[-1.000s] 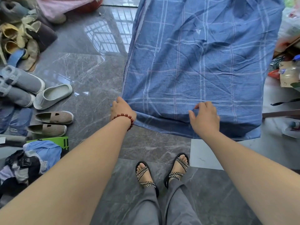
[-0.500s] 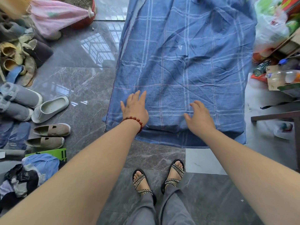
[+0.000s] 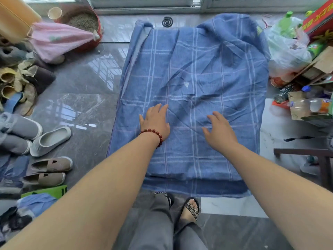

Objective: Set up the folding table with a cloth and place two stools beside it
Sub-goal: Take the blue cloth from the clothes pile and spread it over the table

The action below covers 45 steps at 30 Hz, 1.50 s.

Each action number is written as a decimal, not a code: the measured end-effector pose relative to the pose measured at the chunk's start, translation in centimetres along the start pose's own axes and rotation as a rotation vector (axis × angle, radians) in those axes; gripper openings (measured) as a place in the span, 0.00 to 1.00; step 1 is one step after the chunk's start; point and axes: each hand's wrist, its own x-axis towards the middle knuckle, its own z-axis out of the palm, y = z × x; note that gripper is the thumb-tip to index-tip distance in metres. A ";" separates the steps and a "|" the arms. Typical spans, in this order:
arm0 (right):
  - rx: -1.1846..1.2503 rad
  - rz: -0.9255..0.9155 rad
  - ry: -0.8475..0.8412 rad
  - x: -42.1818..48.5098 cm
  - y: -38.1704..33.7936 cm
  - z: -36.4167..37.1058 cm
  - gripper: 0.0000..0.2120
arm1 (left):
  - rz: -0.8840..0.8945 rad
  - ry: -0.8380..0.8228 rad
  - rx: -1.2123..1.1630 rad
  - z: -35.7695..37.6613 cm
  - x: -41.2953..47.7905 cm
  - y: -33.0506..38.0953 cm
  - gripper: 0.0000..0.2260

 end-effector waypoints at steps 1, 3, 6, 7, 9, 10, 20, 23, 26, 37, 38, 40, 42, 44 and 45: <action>0.002 0.008 -0.004 0.8 -0.3 -0.3 0.25 | 0.009 0.000 0.002 -0.4 0.9 0.1 0.28; 0.006 0.019 -0.003 2.5 -0.8 -0.9 0.25 | 0.024 -0.010 0.004 -1.4 2.8 0.1 0.28; 0.005 0.020 0.009 5.3 -1.7 -1.9 0.25 | 0.058 0.000 0.012 -3.0 6.1 0.0 0.27; 0.002 0.028 0.017 6.3 -2.1 -2.3 0.24 | 0.066 0.006 0.016 -3.5 7.2 0.0 0.27; 0.009 0.054 0.028 8.2 -2.9 -3.0 0.24 | 0.075 0.018 0.032 -4.4 9.1 -0.1 0.27; 0.016 0.064 0.036 9.3 -3.3 -3.3 0.24 | 0.082 0.020 0.047 -4.8 10.1 -0.3 0.27; -0.131 0.059 0.145 19.9 -4.8 -7.1 0.27 | -0.025 -0.008 0.191 -6.5 19.0 -1.1 0.24; -0.150 0.081 0.163 22.4 -4.3 -7.4 0.30 | -0.141 -0.062 0.155 -6.8 20.7 -1.8 0.25; -0.186 0.057 0.109 23.8 -3.8 -7.1 0.31 | -0.259 -0.118 0.058 -7.2 21.6 -3.6 0.28; -0.127 0.094 0.204 25.0 -6.1 -6.2 0.27 | -0.274 0.224 -0.127 -7.7 22.8 -4.6 0.23; -0.104 0.109 0.220 25.2 -6.3 -6.5 0.24 | -0.286 0.270 -0.182 -7.9 23.1 -4.9 0.22; -0.052 0.131 0.232 25.5 -6.5 -6.8 0.16 | -0.282 0.269 -0.205 -8.2 23.4 -5.2 0.22; -0.037 0.129 0.233 25.7 -6.5 -6.9 0.09 | -0.254 0.252 -0.195 -8.2 23.7 -5.3 0.23; -0.041 0.129 0.225 25.6 -6.4 -6.9 0.06 | -0.244 0.250 -0.189 -8.2 23.6 -5.6 0.25; -0.045 0.136 0.218 25.5 -6.4 -6.8 0.05 | -0.249 0.251 -0.182 -8.3 23.5 -5.9 0.26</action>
